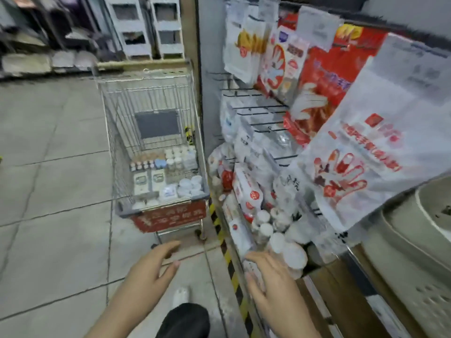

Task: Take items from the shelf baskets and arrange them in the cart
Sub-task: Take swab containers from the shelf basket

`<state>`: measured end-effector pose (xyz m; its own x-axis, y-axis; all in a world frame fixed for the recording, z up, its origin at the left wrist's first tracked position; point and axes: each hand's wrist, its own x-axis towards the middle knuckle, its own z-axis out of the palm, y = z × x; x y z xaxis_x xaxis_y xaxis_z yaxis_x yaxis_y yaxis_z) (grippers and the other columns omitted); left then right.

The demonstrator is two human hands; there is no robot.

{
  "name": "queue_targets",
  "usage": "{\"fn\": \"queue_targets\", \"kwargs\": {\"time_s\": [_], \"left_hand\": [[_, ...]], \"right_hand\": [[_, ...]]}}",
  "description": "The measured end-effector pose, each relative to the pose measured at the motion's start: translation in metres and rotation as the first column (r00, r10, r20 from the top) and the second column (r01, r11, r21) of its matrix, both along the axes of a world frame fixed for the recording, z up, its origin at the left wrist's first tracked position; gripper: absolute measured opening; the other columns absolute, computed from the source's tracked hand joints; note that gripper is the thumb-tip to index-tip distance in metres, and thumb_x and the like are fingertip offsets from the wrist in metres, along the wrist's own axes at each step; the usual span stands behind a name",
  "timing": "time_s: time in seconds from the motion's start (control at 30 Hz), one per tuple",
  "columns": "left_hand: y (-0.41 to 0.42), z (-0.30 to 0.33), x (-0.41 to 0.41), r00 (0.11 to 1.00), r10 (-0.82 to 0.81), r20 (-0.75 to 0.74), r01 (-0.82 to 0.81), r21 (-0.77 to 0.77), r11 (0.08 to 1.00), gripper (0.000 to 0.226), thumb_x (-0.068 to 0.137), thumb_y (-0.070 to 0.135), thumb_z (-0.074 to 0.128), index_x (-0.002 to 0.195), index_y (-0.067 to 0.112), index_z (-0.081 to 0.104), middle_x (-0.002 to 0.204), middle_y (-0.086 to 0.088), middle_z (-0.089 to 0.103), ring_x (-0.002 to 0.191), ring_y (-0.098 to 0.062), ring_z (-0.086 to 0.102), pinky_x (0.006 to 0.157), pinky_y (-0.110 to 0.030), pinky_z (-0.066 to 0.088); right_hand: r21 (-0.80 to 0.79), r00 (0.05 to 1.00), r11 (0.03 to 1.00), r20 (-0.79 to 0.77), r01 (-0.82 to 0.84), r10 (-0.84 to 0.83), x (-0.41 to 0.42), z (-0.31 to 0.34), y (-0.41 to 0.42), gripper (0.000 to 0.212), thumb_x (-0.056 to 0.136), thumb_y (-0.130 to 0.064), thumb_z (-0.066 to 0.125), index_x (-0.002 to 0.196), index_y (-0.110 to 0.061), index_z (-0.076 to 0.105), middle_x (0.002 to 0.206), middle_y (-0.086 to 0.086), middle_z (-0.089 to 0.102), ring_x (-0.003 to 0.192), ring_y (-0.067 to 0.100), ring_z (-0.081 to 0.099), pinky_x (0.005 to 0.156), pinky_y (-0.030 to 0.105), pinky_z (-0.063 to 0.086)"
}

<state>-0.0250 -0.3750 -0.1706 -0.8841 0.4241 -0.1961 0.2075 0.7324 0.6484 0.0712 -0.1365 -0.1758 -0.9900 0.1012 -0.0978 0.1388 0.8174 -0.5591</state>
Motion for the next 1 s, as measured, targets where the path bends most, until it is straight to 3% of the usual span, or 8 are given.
{"fn": "queue_targets", "kwargs": {"time_s": [0.2, 0.33, 0.43, 0.6, 0.77, 0.9, 1.0], "left_hand": [[-0.070, -0.023, -0.045, 0.980, 0.196, 0.039, -0.194, -0.049, 0.980, 0.035, 0.095, 0.028, 0.053, 0.130, 0.028, 0.050, 0.127, 0.012, 0.057, 0.112, -0.002, 0.053, 0.094, -0.022, 0.042], [-0.106, -0.024, -0.102, 0.980, 0.199, -0.001, -0.198, -0.088, 0.976, 0.036, 0.096, 0.030, 0.051, 0.132, 0.030, 0.048, 0.128, 0.016, 0.054, 0.116, -0.001, 0.050, 0.092, -0.018, 0.038], [-0.137, -0.021, -0.150, 0.970, 0.237, -0.047, -0.241, -0.098, 0.966, 0.039, 0.096, 0.028, 0.051, 0.135, 0.027, 0.048, 0.132, 0.013, 0.054, 0.120, -0.005, 0.050, 0.098, -0.023, 0.039], [-0.185, -0.026, -0.201, 0.958, 0.282, -0.051, -0.287, -0.171, 0.943, 0.040, 0.096, 0.025, 0.053, 0.135, 0.018, 0.049, 0.133, 0.005, 0.055, 0.120, -0.012, 0.052, 0.096, -0.024, 0.038], [-0.196, -0.052, -0.235, 0.939, 0.341, 0.049, -0.324, -0.210, 0.922, 0.039, 0.096, 0.025, 0.052, 0.134, 0.018, 0.050, 0.133, 0.004, 0.055, 0.119, -0.012, 0.053, 0.094, -0.023, 0.039], [-0.172, -0.077, -0.262, 0.934, 0.342, 0.106, -0.319, -0.188, 0.929, 0.038, 0.096, 0.024, 0.052, 0.134, 0.019, 0.050, 0.132, 0.005, 0.055, 0.116, -0.011, 0.053, 0.090, -0.019, 0.038], [-0.145, -0.096, -0.286, 0.928, 0.337, 0.157, -0.312, -0.166, 0.936, 0.039, 0.096, 0.023, 0.051, 0.134, 0.020, 0.050, 0.130, 0.006, 0.056, 0.114, -0.010, 0.053, 0.082, -0.016, 0.034]], "right_hand": [[-0.045, 0.987, 0.995, 0.126, -0.094, 0.099, -0.074, -0.028, -0.048, 0.033, 0.097, -0.039, 0.046, 0.130, -0.038, 0.046, 0.128, -0.021, 0.048, 0.120, 0.000, 0.045, 0.099, 0.019, 0.037], [-0.092, 0.986, 0.989, 0.107, -0.115, 0.125, -0.144, -0.039, -0.097, 0.033, 0.095, -0.030, 0.050, 0.128, -0.032, 0.050, 0.125, -0.015, 0.053, 0.119, 0.003, 0.047, 0.097, 0.015, 0.035], [-0.135, 0.987, 0.981, 0.049, -0.143, 0.150, -0.206, -0.040, -0.142, 0.032, 0.095, -0.031, 0.049, 0.127, -0.032, 0.052, 0.117, -0.019, 0.052, 0.112, -0.001, 0.047, 0.089, 0.008, 0.034], [-0.150, 0.973, 0.964, 0.029, -0.222, 0.228, -0.275, -0.039, -0.192, 0.029, 0.096, -0.029, 0.049, 0.125, -0.025, 0.054, 0.117, -0.010, 0.057, 0.109, 0.009, 0.050, 0.092, 0.025, 0.041], [-0.162, 0.966, 0.969, 0.148, -0.189, 0.213, -0.305, -0.058, -0.169, 0.028, 0.096, -0.027, 0.051, 0.124, -0.025, 0.056, 0.116, -0.012, 0.057, 0.108, 0.006, 0.051, 0.092, 0.021, 0.041], [-0.140, 0.955, 0.984, 0.258, -0.111, 0.144, -0.329, -0.081, -0.124, 0.028, 0.096, -0.025, 0.054, 0.123, -0.025, 0.057, 0.105, -0.018, 0.058, 0.091, -0.002, 0.049, 0.076, 0.008, 0.038], [-0.139, 0.919, 0.985, 0.365, -0.106, 0.150, -0.356, -0.098, -0.101, 0.029, 0.096, -0.022, 0.054, 0.124, -0.021, 0.057, 0.118, -0.008, 0.060, 0.106, 0.004, 0.053, 0.086, 0.014, 0.039]]}}
